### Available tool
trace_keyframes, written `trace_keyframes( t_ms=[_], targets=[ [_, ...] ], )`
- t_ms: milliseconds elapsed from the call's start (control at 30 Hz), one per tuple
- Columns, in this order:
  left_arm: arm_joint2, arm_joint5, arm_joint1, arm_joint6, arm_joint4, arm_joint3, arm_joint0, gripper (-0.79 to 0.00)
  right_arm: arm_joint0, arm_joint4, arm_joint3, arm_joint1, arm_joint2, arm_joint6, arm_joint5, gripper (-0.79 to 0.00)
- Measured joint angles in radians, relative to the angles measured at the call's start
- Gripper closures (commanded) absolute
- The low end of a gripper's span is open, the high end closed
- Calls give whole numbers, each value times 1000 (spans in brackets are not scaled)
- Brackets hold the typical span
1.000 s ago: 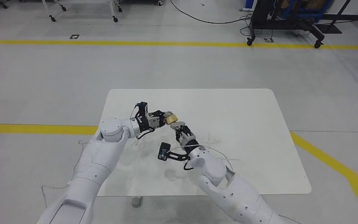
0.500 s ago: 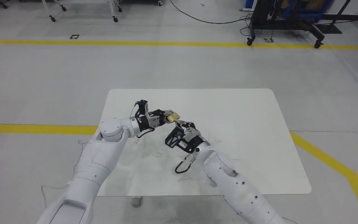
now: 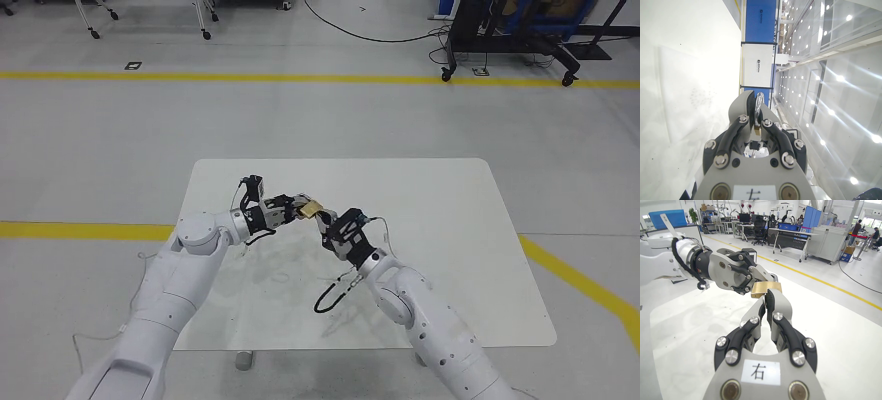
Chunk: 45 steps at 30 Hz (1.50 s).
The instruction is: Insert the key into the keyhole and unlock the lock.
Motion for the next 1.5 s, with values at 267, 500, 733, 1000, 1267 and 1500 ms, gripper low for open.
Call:
trace_keyframes(
  t_ms=[267, 500, 733, 1000, 1267, 1500],
  targets=[
    [-9, -28, 5, 20, 21, -21, 11, 0, -17, 119, 3, 3, 34, -22, -69, 0],
    [-17, -35, 8, 27, 26, -39, 22, 0, -22, 93, -12, 7, 46, 5, -32, -496],
    [-19, -36, 10, 30, 29, -47, 26, 0, -55, -24, -89, 19, 68, 14, 18, -785],
    [7, -22, 7, 32, 54, -58, 27, 0, -176, -133, -252, 52, 218, 6, 92, -785],
    [137, 62, -24, 14, 130, -48, -13, 0, -380, -176, -465, 79, 441, -11, 176, -785],
    [311, 154, -69, 122, 316, 10, -83, 0, -429, -199, -519, 81, 472, -2, 200, -785]
  ],
)
